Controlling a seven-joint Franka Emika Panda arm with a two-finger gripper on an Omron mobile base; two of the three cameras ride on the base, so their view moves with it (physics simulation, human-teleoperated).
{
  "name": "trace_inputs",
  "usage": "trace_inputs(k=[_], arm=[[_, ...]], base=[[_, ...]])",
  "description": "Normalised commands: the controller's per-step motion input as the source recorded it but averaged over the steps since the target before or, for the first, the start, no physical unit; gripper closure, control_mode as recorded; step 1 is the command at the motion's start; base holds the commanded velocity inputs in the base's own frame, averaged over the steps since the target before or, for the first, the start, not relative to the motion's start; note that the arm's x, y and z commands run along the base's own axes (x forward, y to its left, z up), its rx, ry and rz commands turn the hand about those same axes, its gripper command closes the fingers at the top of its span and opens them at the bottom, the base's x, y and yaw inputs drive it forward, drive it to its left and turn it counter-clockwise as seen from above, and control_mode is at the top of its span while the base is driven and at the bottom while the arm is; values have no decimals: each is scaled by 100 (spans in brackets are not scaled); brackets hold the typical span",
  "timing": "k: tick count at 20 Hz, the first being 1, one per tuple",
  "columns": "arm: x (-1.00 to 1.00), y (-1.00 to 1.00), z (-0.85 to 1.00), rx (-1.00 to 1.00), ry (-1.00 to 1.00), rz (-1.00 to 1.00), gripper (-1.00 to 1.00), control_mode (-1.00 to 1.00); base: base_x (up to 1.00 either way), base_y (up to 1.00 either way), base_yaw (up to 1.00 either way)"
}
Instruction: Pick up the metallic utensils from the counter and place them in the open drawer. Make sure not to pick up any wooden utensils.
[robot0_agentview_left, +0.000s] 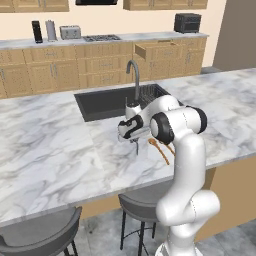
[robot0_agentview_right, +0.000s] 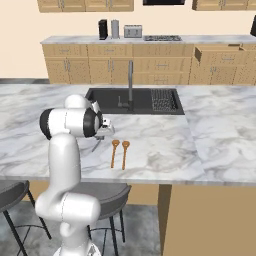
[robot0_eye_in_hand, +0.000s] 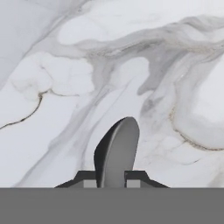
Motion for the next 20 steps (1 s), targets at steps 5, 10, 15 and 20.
trace_inputs(k=[5,10,15,20], arm=[[0,0,0,0,0,0,100,-100],[0,0,0,0,0,0,100,-100],[0,0,0,0,0,0,100,-100],[-3,2,0,0,-3,0,100,-100]], base=[[0,0,0],[0,0,0],[0,0,0],[0,0,0]])
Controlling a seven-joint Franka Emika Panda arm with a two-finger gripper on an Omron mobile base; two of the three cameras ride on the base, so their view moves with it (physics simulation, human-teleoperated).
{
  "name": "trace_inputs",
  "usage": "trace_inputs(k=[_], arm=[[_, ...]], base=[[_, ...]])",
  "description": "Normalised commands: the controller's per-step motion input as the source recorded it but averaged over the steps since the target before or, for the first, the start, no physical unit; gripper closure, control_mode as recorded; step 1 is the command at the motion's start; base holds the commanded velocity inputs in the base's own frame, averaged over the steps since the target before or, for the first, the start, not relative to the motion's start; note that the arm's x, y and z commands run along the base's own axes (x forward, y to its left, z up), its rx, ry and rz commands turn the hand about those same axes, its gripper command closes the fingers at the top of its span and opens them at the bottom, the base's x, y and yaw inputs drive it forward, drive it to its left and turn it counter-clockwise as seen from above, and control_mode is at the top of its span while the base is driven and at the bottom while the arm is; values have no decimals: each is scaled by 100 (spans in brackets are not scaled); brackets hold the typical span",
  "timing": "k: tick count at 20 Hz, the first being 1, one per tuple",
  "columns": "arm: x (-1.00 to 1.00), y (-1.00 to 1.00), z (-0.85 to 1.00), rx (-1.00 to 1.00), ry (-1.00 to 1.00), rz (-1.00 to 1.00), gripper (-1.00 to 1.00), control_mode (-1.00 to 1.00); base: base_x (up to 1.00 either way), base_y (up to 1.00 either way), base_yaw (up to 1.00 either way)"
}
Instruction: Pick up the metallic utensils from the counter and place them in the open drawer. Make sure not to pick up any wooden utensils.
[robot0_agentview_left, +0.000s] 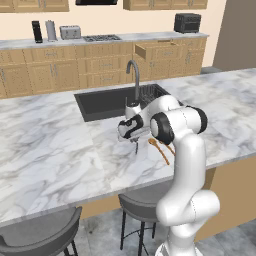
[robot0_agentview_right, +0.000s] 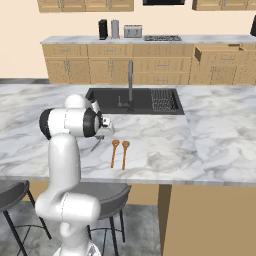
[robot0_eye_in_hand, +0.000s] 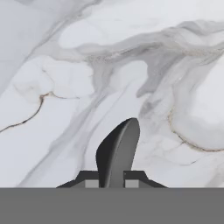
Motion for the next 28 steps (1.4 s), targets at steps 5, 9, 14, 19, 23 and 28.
trace_inputs(k=[5,9,14,19,23,28], arm=[[-56,-12,48,-1,-23,0,100,-100],[-69,-9,99,-3,-28,0,100,-100],[-86,-6,100,-1,-21,0,100,-100],[-92,-4,100,0,-7,0,100,-100],[-100,-1,100,0,-4,0,100,-100],[-100,-1,100,0,-4,0,100,-100]], base=[[0,0,0],[0,0,0],[0,0,0],[0,0,0],[0,0,0],[0,0,0]])
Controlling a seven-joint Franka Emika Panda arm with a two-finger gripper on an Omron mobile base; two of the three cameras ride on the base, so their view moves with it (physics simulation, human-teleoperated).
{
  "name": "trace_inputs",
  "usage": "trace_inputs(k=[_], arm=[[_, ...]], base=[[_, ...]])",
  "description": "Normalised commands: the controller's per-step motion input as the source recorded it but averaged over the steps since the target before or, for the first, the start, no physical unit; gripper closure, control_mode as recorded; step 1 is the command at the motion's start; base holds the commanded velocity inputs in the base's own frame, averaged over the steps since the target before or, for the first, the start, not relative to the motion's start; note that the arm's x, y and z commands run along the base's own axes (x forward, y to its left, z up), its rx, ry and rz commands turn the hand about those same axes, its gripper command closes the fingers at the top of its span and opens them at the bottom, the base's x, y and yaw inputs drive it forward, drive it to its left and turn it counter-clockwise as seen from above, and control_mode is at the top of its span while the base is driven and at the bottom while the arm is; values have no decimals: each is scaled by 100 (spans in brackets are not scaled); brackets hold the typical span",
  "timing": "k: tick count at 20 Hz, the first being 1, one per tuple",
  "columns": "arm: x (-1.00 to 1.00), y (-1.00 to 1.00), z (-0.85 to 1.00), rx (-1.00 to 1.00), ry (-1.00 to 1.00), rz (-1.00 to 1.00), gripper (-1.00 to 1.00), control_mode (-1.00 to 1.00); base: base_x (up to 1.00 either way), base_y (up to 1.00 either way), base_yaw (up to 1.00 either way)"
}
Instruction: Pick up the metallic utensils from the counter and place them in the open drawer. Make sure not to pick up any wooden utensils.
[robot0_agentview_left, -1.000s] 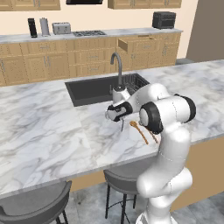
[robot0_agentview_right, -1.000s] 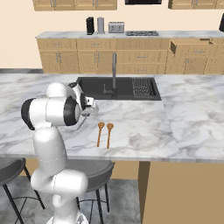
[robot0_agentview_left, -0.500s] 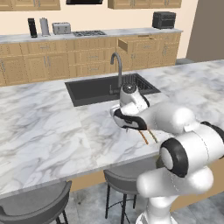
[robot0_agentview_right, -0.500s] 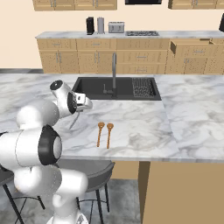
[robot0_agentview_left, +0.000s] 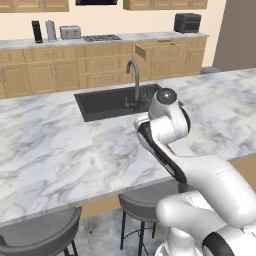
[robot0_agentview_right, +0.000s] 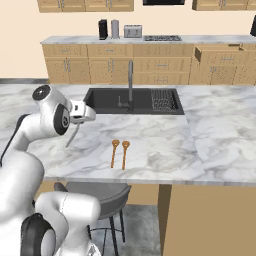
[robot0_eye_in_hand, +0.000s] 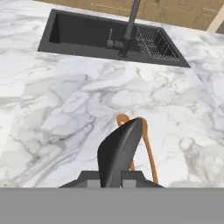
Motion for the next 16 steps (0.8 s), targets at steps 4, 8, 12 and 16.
trace_inputs(k=[4,8,12,16], arm=[[-100,0,100,0,-6,3,100,-100],[-100,-4,100,0,-10,8,100,-100],[-99,-9,73,0,-7,12,100,-100],[-54,-14,4,0,0,21,100,-100]], base=[[0,0,0],[0,0,0],[0,0,0],[0,0,0]])
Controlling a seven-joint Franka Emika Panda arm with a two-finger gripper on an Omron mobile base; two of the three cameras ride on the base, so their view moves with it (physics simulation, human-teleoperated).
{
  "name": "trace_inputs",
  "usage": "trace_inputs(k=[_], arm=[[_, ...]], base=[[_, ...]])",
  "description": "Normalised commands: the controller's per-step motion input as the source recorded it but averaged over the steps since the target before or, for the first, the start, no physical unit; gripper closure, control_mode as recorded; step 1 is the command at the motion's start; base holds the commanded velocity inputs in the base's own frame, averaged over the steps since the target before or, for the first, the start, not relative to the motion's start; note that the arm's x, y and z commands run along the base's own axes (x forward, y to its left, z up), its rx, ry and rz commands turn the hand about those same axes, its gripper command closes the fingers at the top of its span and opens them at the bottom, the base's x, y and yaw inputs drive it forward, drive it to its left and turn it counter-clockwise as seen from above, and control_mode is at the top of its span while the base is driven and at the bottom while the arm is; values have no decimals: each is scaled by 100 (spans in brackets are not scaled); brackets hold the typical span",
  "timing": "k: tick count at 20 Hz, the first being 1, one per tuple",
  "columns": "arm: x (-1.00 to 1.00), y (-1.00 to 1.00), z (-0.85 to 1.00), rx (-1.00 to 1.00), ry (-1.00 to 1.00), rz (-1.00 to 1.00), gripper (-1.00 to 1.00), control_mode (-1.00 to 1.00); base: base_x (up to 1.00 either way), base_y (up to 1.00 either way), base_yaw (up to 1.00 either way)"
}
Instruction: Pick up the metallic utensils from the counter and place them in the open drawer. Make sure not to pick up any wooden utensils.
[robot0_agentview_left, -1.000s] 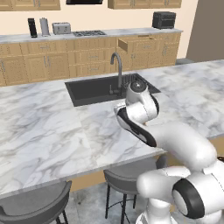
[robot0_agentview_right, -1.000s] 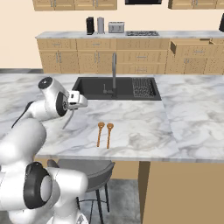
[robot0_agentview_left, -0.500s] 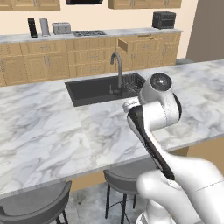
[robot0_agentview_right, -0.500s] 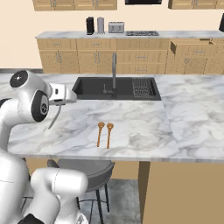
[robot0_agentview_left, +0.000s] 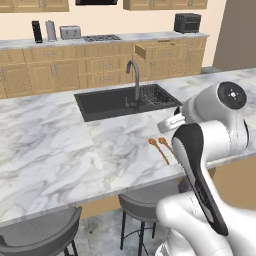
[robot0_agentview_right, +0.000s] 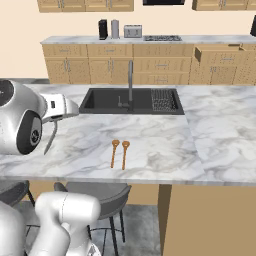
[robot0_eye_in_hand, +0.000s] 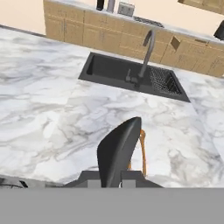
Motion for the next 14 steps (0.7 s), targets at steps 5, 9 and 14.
trace_inputs(k=[5,9,14], arm=[[-22,-4,-10,0,0,10,100,100],[0,0,0,0,0,0,100,100],[0,0,0,0,0,0,100,100]], base=[[-60,-4,11],[-100,-62,3],[-95,-100,-9]])
